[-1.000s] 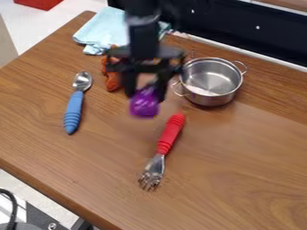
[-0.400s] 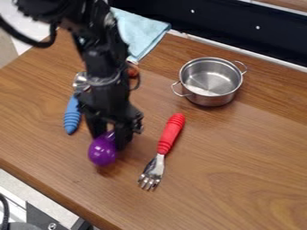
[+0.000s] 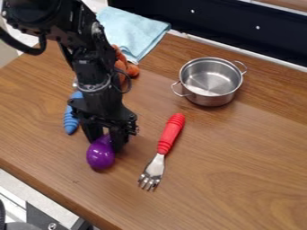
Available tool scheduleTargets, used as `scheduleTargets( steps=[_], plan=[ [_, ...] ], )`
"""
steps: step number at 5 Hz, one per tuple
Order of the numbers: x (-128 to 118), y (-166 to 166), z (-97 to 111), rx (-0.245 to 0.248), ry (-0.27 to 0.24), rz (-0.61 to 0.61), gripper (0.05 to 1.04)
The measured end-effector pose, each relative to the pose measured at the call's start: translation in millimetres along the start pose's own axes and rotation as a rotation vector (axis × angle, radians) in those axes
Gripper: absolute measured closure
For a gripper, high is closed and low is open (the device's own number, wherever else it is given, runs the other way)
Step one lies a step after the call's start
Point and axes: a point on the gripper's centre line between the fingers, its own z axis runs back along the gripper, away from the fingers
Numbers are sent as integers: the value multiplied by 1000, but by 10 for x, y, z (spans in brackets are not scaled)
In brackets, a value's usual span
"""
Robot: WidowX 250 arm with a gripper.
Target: Put the eggplant in the middle of the spoon and fork
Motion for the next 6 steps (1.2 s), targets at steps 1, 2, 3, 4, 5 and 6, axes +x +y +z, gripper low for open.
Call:
scheduleTargets(
  steps=[1, 2, 3, 4, 5, 6],
  plan=[
    [42, 17, 14, 3, 2, 44, 178],
    [31, 42, 19, 18, 12, 54, 81],
    [28, 49, 62, 23, 30, 54, 84],
    [72, 17, 297, -20, -18, 78, 84],
    [132, -33, 495, -54, -64, 120, 84],
    [254, -105, 593, -35, -96, 180, 84]
  ],
)
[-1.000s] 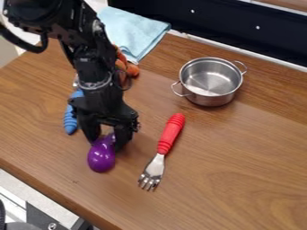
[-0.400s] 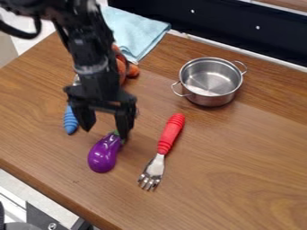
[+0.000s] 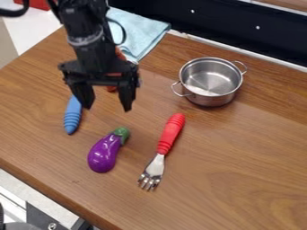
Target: Put the eggplant in the middle of the spoon and fork
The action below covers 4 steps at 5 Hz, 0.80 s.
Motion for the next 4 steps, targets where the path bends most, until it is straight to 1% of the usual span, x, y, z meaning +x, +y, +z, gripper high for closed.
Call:
scheduleTargets(
  steps=[1, 2, 3, 4],
  plan=[
    [74, -149, 15, -4, -8, 16, 84],
    [85, -281, 16, -14, -31, 27, 84],
    [117, -177, 55, -13, -30, 63, 84],
    [133, 159, 122, 15, -7, 78, 84]
  ],
)
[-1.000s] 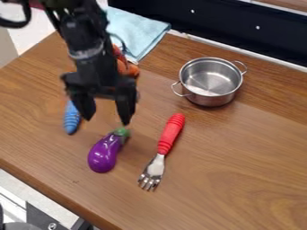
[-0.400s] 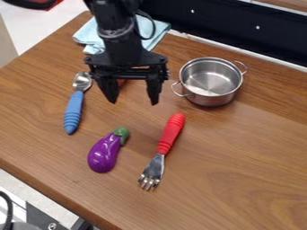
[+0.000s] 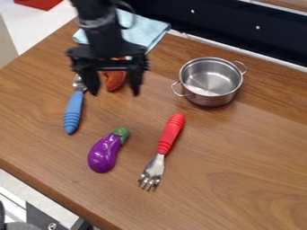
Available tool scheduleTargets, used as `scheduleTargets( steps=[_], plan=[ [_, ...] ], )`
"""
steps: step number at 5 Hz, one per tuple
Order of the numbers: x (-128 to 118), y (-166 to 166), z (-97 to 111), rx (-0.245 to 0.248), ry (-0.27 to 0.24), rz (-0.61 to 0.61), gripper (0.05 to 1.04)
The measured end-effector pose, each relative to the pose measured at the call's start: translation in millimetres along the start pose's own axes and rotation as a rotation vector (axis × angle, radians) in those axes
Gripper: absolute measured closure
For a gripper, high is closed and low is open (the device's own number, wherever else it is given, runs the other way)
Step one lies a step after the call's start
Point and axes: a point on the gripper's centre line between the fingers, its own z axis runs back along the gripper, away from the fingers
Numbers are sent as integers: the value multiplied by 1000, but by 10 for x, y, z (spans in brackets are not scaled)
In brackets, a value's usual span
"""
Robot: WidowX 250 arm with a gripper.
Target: Put the eggplant in the middle of the spoon and fork
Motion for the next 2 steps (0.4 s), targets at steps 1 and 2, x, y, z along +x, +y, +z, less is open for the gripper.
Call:
scheduleTargets(
  steps=[1, 2],
  plan=[
    [26, 340, 13, 25, 5, -8, 84],
    [101, 681, -65, 65, 4, -10, 84]
  ],
)
